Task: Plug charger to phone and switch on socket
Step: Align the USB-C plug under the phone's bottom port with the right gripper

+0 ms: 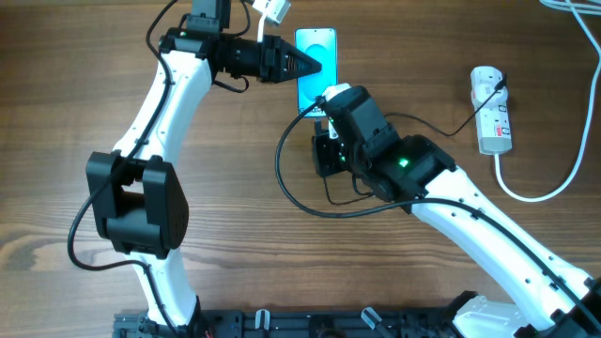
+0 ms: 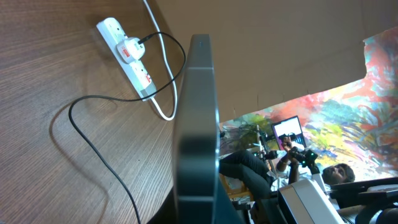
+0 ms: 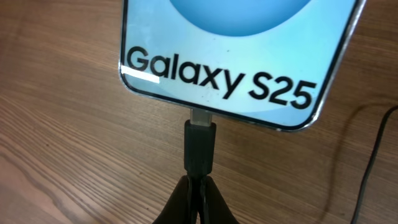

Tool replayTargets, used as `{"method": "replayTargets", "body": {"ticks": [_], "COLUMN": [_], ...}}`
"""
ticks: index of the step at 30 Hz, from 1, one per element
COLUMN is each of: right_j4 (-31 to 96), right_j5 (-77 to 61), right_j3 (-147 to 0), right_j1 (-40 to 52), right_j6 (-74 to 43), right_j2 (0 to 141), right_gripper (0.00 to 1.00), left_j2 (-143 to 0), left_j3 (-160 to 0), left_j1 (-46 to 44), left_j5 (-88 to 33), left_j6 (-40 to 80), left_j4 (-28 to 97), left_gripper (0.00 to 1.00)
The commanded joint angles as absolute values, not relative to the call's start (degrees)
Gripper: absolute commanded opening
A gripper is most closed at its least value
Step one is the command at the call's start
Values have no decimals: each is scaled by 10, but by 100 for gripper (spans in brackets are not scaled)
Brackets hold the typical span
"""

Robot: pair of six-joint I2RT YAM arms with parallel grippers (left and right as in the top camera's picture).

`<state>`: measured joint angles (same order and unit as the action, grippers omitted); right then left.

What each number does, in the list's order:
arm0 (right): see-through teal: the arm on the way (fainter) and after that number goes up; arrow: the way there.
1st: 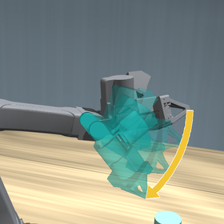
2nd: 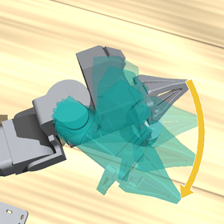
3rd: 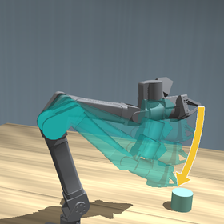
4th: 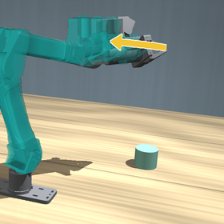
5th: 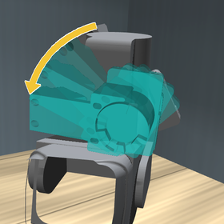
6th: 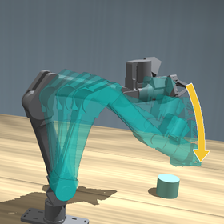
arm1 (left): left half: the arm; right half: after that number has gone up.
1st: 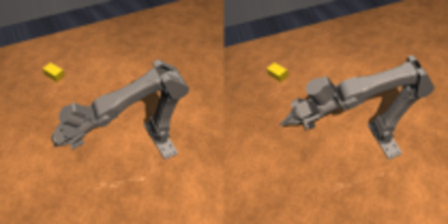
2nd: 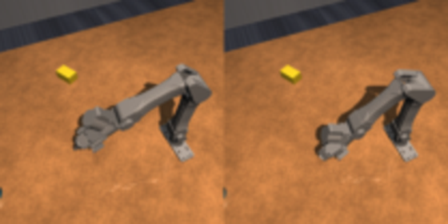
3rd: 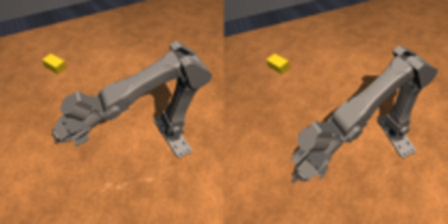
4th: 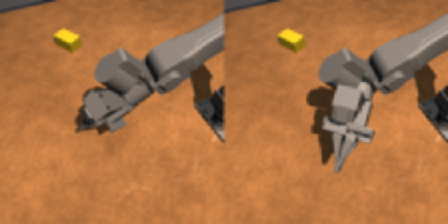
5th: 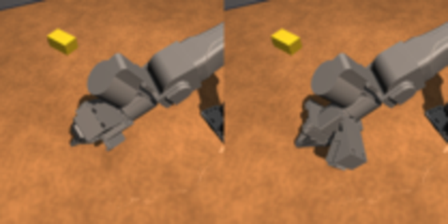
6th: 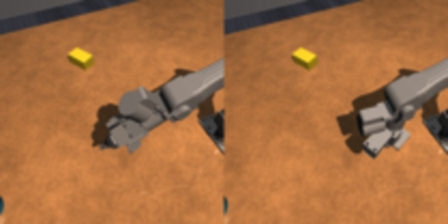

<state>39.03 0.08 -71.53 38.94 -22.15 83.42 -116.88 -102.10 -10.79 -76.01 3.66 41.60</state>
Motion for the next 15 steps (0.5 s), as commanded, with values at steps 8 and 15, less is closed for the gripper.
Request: {"method": "replayTargets", "body": {"ticks": [8,15], "right_j4": [393,395], "right_j5": [12,12], "right_j3": [-732,-732], "right_j1": [383,383], "right_j6": [-210,-210], "right_j2": [846,846], "right_gripper": [5,4], "left_j2": [-1143,-1143], "left_j3": [-1024,-1024], "left_j1": [-111,-111], "left_j5": [-784,-784], "left_j6": [22,21], "left_j4": [415,418], "left_gripper": [4,4]}}
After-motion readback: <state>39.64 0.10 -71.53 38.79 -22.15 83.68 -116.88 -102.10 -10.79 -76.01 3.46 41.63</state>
